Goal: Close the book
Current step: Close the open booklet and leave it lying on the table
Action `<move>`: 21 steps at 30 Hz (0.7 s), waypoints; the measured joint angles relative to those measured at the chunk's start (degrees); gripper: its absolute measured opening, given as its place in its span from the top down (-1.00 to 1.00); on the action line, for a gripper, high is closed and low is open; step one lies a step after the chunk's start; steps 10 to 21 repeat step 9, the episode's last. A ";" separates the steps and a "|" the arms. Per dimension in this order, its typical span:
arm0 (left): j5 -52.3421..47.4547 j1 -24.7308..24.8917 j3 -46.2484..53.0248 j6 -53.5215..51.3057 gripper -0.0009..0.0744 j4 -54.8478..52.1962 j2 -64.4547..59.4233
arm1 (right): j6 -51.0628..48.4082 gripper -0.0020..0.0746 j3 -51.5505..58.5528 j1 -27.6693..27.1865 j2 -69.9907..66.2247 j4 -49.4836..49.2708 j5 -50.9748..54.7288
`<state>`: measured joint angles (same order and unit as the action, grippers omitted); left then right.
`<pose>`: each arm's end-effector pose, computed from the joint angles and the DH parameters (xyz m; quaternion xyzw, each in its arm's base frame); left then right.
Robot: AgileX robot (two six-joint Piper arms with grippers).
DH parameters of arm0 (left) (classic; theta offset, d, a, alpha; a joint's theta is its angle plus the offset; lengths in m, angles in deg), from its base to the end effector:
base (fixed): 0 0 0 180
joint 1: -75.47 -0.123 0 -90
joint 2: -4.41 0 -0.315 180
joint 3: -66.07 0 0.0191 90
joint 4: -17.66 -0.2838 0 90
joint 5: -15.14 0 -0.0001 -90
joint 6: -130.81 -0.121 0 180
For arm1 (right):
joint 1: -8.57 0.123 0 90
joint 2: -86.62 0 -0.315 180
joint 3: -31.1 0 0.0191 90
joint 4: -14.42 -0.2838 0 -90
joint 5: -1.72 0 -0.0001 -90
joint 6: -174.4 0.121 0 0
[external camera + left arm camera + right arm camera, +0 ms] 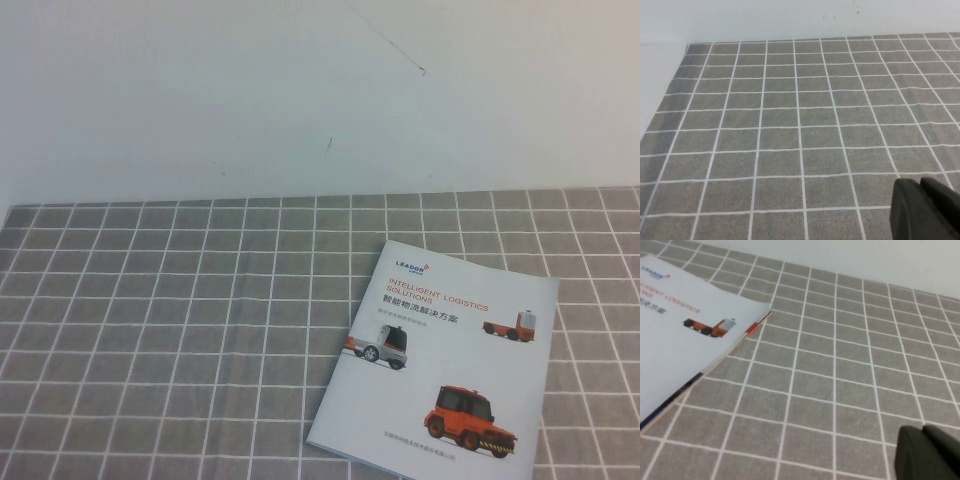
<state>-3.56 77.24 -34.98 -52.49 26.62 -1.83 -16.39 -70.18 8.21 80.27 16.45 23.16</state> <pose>0.0852 -0.0087 0.1714 -0.0081 0.7861 -0.0571 0.6154 0.0840 -0.0021 0.1668 -0.0821 0.7970 -0.0731 0.5939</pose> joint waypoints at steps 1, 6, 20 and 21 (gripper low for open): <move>0.00 0.00 0.00 0.00 0.99 0.00 0.00 | 0.00 0.95 0.08 -0.49 0.00 -0.56 -0.28; 0.00 0.00 0.00 0.00 0.99 0.00 0.00 | 0.00 0.95 0.12 -2.57 0.00 -2.03 -0.62; 0.00 0.00 0.00 0.00 0.99 0.00 0.00 | -0.14 0.95 0.22 -2.55 0.00 -2.44 -0.62; 0.00 0.00 0.00 0.00 0.99 0.00 0.00 | -0.14 0.95 0.22 -2.55 0.00 -2.44 -0.62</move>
